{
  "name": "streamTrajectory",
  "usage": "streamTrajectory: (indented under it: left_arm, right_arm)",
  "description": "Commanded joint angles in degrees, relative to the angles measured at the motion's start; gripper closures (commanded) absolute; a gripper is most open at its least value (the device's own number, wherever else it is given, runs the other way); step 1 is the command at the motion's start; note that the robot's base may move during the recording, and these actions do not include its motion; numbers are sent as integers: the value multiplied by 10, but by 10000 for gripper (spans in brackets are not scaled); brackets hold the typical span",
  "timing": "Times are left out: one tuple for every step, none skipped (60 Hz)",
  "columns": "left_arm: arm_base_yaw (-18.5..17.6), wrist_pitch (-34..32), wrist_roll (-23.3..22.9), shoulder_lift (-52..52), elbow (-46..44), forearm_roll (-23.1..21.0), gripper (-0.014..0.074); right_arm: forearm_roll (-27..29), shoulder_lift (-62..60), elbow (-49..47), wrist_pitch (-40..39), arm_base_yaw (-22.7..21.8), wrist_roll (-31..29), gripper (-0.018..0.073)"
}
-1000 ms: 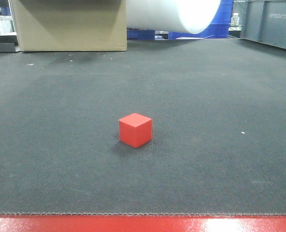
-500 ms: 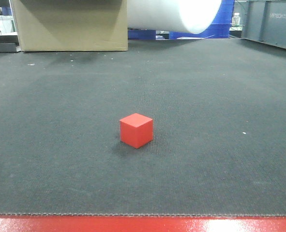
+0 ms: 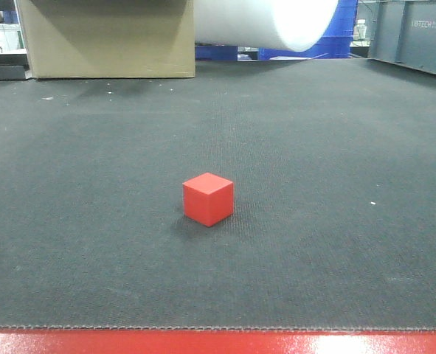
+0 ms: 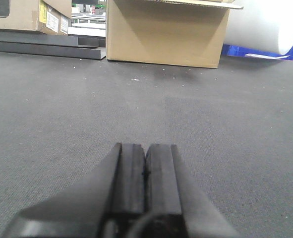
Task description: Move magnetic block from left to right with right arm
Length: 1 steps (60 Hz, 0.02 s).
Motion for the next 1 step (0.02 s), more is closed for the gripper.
streamTrajectory:
  left_arm:
    - [0, -52, -2, -6, 5, 0, 713]
  right_arm:
    - [2, -11, -3, -55, -3, -1, 494]
